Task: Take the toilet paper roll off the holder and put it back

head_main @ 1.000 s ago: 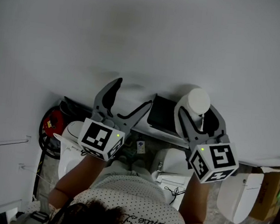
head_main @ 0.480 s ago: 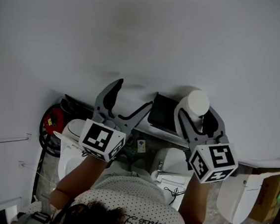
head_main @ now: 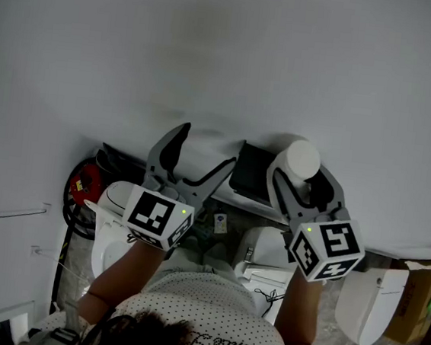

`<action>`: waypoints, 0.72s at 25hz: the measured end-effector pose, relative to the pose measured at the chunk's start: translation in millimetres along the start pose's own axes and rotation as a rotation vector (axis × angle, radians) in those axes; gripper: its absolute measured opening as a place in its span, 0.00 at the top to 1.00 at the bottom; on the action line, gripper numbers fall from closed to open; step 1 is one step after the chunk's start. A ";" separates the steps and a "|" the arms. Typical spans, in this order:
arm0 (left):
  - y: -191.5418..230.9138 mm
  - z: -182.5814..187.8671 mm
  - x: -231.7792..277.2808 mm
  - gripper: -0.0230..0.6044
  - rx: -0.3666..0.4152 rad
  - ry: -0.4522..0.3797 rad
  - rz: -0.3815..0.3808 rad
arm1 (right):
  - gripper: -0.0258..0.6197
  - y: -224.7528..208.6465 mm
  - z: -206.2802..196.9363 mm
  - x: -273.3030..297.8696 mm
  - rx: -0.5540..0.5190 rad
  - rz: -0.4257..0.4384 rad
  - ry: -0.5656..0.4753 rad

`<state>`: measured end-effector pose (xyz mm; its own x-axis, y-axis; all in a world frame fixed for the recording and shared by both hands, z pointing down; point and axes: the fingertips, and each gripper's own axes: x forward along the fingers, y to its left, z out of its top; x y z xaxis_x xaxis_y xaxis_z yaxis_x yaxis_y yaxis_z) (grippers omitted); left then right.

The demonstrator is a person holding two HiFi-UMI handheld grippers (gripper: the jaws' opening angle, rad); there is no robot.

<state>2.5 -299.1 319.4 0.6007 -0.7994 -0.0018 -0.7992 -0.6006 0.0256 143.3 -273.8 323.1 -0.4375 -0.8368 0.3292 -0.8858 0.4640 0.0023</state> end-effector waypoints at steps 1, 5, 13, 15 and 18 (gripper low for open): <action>-0.4 -1.9 0.5 0.31 0.000 0.001 0.003 | 0.53 -0.8 -2.5 0.7 0.002 0.002 0.000; 1.5 -6.7 -0.5 0.31 0.001 0.009 0.014 | 0.53 0.3 -9.7 5.6 0.006 0.013 0.007; 3.5 -7.7 -3.0 0.31 -0.002 0.017 0.018 | 0.53 4.7 -13.3 11.3 0.002 0.025 0.022; 5.0 -8.5 -4.1 0.31 -0.003 0.021 0.018 | 0.53 6.3 -14.3 12.8 0.001 0.026 0.028; 6.1 -7.9 -4.9 0.31 0.000 0.024 0.016 | 0.53 8.1 -16.7 14.3 0.000 0.027 0.035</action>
<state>-5.2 -298.8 327.4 0.5882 -0.8084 0.0222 -0.8087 -0.5877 0.0251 132.5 -277.2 343.6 -0.4554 -0.8132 0.3624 -0.8738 0.4862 -0.0070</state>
